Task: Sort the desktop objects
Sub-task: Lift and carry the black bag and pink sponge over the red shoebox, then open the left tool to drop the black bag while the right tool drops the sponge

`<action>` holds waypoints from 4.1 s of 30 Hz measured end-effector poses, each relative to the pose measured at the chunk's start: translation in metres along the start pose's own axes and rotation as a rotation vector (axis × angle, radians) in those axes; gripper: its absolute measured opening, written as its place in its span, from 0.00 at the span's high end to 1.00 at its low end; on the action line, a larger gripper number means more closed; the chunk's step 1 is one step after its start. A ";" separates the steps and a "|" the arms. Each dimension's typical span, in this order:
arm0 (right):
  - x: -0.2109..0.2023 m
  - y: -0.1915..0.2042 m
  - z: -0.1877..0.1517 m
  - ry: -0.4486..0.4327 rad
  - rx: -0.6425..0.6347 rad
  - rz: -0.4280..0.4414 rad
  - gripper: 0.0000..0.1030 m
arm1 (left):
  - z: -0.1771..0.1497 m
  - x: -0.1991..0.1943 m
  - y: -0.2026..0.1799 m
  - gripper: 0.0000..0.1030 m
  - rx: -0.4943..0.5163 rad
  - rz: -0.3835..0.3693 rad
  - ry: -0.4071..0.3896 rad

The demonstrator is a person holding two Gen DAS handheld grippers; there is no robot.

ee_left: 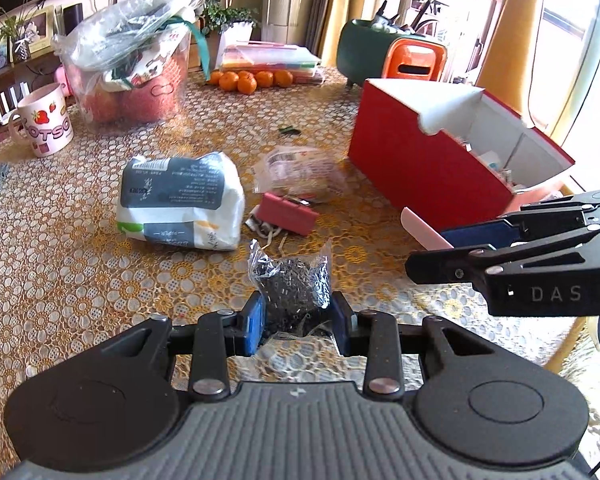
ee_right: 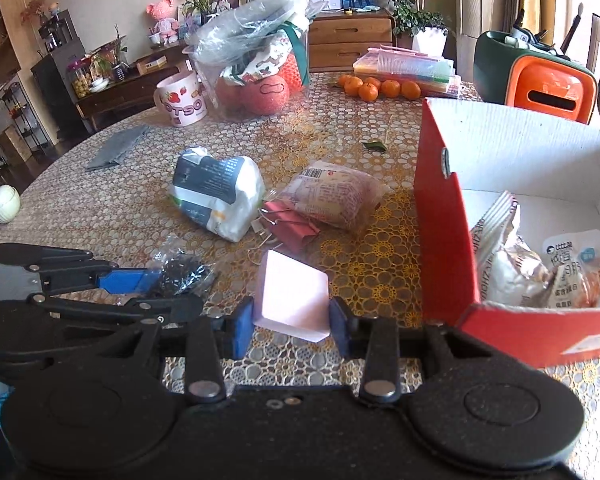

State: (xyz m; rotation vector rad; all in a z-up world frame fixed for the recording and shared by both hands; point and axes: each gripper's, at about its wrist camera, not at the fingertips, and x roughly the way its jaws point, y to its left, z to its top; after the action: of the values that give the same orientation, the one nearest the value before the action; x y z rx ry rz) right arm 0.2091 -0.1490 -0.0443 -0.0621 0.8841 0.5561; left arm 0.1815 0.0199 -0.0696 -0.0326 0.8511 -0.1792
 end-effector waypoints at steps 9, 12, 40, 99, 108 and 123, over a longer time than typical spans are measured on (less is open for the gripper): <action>-0.038 -0.007 -0.012 -0.027 -0.003 -0.011 0.63 | 0.006 -0.022 -0.035 0.67 0.050 -0.019 -0.011; -0.050 -0.013 -0.017 -0.039 0.003 -0.020 0.63 | 0.009 -0.028 -0.047 0.67 0.064 -0.031 -0.019; -0.127 -0.100 -0.016 -0.167 0.089 -0.156 0.62 | 0.072 -0.021 -0.149 0.67 0.213 -0.126 -0.095; -0.014 -0.229 0.015 0.010 0.143 -0.315 0.62 | 0.166 0.200 -0.224 0.67 0.422 -0.073 0.277; -0.010 -0.227 0.014 0.024 0.124 -0.320 0.60 | 0.166 0.201 -0.226 0.67 0.428 -0.075 0.294; -0.032 -0.220 0.016 -0.003 0.139 -0.314 0.44 | 0.173 0.156 -0.208 0.42 0.355 -0.098 0.185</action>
State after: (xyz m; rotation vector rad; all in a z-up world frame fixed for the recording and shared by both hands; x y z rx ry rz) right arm 0.3111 -0.3468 -0.0477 -0.0720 0.8877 0.2008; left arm 0.3818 -0.2185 -0.0510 0.2787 0.9917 -0.4282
